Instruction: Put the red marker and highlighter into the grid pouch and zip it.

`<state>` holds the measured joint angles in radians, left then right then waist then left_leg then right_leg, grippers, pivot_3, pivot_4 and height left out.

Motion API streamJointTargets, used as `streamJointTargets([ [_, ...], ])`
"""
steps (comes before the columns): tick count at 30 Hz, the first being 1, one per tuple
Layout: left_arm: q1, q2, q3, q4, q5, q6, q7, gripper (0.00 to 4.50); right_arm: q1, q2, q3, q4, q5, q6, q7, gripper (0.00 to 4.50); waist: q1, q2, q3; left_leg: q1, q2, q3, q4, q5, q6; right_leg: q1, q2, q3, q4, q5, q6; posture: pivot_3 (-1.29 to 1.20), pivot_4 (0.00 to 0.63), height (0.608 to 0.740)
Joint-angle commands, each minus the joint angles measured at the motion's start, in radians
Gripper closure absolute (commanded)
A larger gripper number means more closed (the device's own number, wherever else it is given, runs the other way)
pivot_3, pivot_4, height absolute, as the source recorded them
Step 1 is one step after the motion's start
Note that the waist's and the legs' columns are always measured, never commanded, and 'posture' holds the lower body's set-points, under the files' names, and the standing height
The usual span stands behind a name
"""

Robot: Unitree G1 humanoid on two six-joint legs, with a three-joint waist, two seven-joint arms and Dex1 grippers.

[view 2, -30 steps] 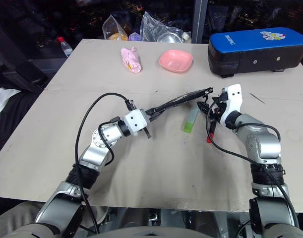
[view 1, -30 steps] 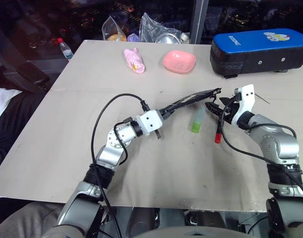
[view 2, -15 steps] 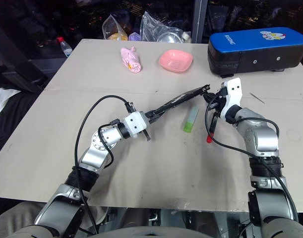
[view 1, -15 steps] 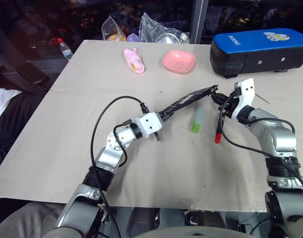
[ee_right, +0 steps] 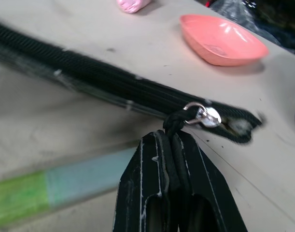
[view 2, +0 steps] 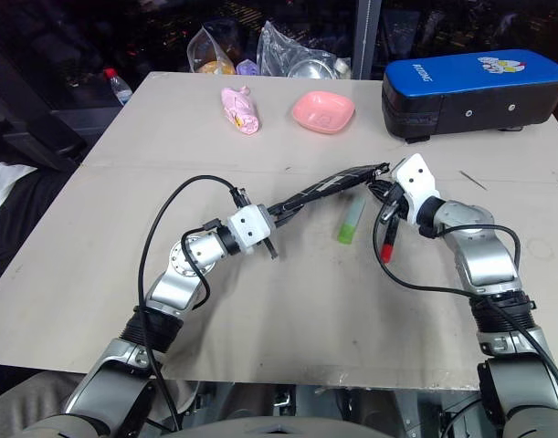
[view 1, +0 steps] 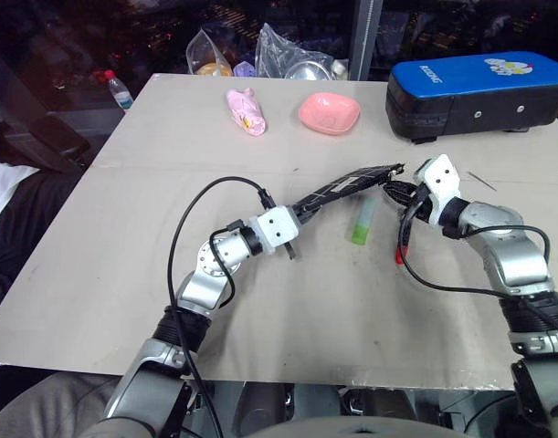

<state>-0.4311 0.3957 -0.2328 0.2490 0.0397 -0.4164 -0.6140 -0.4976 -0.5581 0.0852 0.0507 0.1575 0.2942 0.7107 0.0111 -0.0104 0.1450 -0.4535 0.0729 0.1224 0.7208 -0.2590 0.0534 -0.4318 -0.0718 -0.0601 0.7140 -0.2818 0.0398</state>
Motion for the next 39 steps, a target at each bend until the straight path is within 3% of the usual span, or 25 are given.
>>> streamJointTargets([
  [1, -0.018, -0.013, 0.018, -0.014, 0.000, -0.004, 0.013, 4.50, -0.008, -0.015, 0.007, -0.048, -0.023, -0.059, 0.024, 4.46, 0.000, 0.000, 0.000, 0.000, 0.000, 0.000, 0.000, 0.000, 0.000, 0.000, 0.000, 0.000, 0.000, 0.000, 0.000, 0.00, 0.150, 0.688],
  [17, -0.009, -0.042, 0.012, 0.002, 0.025, -0.014, 0.037, 4.50, -0.009, -0.052, 0.057, -0.142, -0.088, -0.116, 0.112, 4.46, 0.001, 0.000, 0.000, 0.000, 0.000, 0.000, 0.000, 0.000, 0.000, 0.000, 0.000, 0.000, 0.000, 0.000, 0.000, 0.00, 0.150, 0.688],
  [39, -0.007, -0.032, -0.028, 0.018, 0.102, -0.082, 0.020, 4.50, -0.061, -0.006, 0.192, -0.248, -0.112, -0.089, 0.232, 4.46, 0.001, 0.000, 0.000, 0.000, 0.000, 0.000, 0.000, 0.000, 0.000, 0.000, 0.000, 0.000, 0.000, 0.000, 0.000, 0.00, 0.150, 0.688],
])
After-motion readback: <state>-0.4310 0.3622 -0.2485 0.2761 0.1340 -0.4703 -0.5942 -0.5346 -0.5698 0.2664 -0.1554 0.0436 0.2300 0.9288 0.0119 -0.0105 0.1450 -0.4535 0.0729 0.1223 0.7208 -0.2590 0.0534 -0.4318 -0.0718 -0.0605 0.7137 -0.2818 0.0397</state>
